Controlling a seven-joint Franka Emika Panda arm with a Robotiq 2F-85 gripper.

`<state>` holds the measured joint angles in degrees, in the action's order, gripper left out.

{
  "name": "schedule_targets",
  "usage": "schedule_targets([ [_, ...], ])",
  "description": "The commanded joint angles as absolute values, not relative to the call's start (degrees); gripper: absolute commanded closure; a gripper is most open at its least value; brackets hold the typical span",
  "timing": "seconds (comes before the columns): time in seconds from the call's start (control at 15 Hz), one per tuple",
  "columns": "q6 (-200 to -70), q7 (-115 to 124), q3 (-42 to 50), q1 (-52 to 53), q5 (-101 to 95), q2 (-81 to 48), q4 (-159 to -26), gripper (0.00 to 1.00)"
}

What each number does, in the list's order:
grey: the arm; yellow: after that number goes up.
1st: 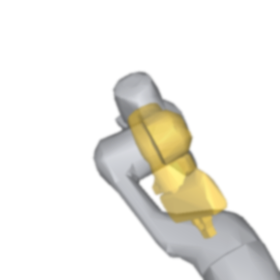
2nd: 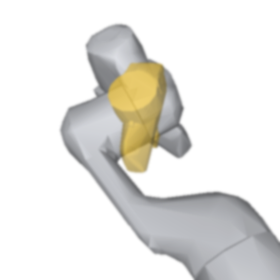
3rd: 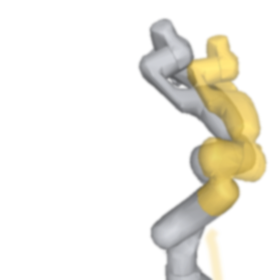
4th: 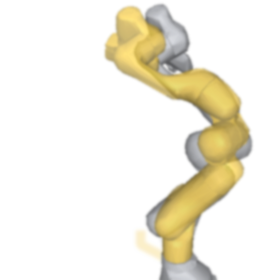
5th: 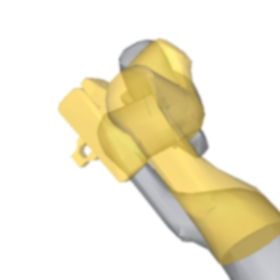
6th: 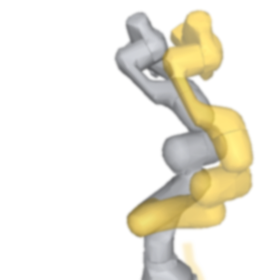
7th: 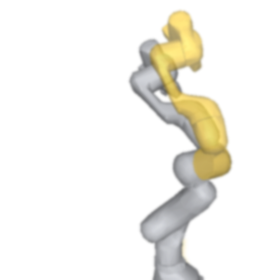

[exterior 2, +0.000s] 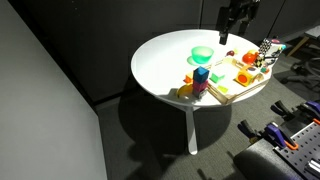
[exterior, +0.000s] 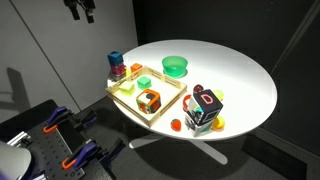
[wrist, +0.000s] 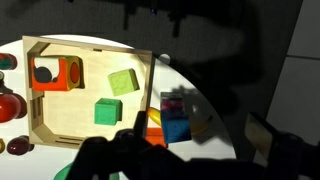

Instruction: Put the green block inside the tray and the blue block over the pink block

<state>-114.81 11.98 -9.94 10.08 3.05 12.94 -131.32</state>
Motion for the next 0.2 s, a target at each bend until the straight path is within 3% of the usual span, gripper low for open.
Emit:
schedule_targets([
  [0.0,-114.73,11.92,-10.33,9.68,3.14,13.07,-131.37,0.00],
  [0.13,-114.77,11.93,-10.34,9.68,3.14,13.12,-131.52,0.00],
])
